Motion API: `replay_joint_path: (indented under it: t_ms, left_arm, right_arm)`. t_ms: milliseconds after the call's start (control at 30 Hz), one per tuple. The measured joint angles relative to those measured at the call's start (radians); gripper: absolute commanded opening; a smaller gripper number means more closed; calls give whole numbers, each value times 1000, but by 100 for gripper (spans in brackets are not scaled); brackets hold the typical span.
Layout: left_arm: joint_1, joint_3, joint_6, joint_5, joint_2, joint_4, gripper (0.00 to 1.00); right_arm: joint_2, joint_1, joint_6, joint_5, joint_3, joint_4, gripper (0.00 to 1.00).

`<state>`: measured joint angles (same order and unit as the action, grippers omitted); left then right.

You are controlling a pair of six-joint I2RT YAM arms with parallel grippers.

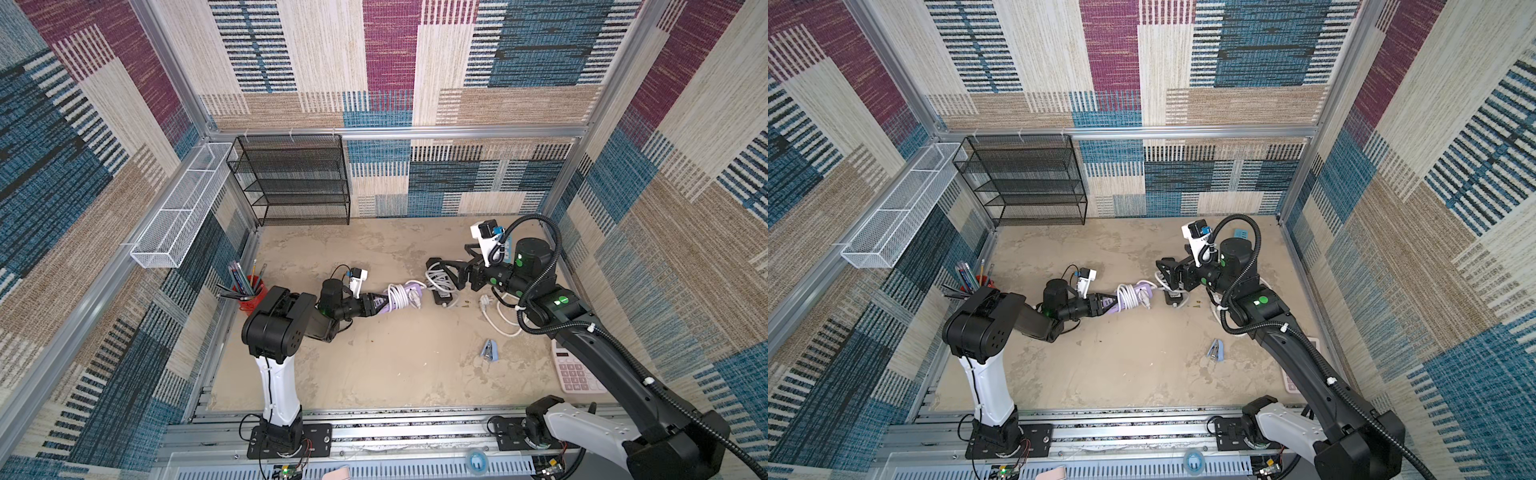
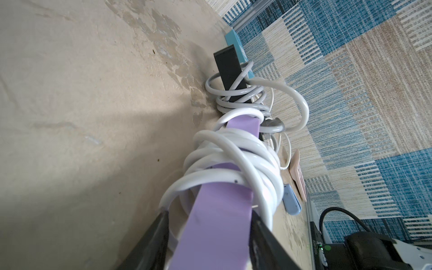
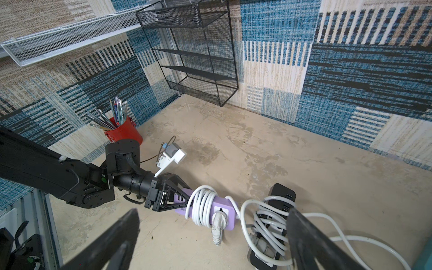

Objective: Unwrap the cord wrapped around the power strip
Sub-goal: Pick up the power strip from the center of the board.

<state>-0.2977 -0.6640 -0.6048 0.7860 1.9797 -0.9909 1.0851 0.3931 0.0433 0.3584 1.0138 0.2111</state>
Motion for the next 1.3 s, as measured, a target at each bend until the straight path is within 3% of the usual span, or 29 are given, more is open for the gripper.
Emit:
replay_joint_path:
  t_ms: [100, 167, 367, 500, 733, 933, 1067, 1300]
  left_arm:
    - [-3, 3, -6, 27, 4, -26, 23]
    - [-8, 7, -10, 31, 4, -48, 0]
    - [-7, 21, -14, 34, -17, -40, 0]
    - [-7, 9, -15, 32, -116, 45, 0]
    - [-8, -207, 67, 23, -403, 371, 0]
    - [-10, -598, 264, -32, -483, 877, 0]
    - [-8, -817, 417, -63, -502, 1145, 0]
    - [-10, -722, 523, -114, -595, 1304, 0]
  right_arm:
    - [0, 0, 0, 0, -2, 0, 98]
    - [-1, 0, 0, 0, -5, 0, 98]
    - [0, 0, 0, 0, -11, -1, 98]
    - [7, 1, -1, 0, -11, -1, 98]
    - [58, 1, -24, -4, 24, 3, 98]
    - [100, 8, -56, -29, 119, -18, 98]
    - [74, 62, -108, -57, 97, -104, 98]
    - [-13, 167, -281, -173, -116, -330, 99]
